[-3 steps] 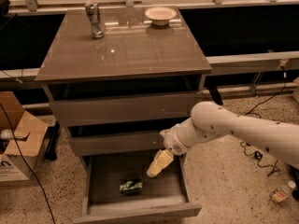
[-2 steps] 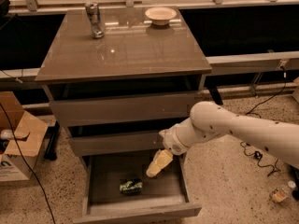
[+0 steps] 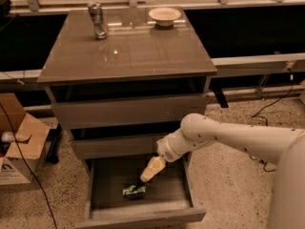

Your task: Pick green can from bottom drawer and place on counter

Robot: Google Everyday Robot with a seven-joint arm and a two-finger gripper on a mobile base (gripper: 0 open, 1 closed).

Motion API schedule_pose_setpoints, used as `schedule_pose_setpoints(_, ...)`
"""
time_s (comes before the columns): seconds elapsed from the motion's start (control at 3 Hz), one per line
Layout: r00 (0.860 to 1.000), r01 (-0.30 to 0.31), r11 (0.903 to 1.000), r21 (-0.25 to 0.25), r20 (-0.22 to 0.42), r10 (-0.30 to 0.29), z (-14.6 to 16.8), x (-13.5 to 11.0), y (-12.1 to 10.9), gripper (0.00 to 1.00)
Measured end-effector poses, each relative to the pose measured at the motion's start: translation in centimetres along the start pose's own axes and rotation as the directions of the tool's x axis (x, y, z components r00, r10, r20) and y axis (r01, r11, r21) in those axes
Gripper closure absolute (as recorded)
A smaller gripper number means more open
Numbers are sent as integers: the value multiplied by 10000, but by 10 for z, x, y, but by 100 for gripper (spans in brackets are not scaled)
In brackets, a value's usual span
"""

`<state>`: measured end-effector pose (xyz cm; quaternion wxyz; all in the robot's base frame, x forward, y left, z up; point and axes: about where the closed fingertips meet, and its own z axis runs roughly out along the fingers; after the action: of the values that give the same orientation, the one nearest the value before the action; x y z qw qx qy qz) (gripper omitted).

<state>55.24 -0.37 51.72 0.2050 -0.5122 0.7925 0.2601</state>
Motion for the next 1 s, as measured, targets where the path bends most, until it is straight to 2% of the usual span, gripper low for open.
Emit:
schedule_pose_setpoints(0.33, 9983, -584, 9983, -22, 27, 584, 44, 17, -16, 0)
schedule_pose_setpoints(0.67, 9909, -1331, 9907, -296, 144, 1335, 99, 44, -30, 0)
schedule_pose_setpoints(1.0, 9835, -1761, 9828, -561, 308, 1780, 134, 61, -40, 0)
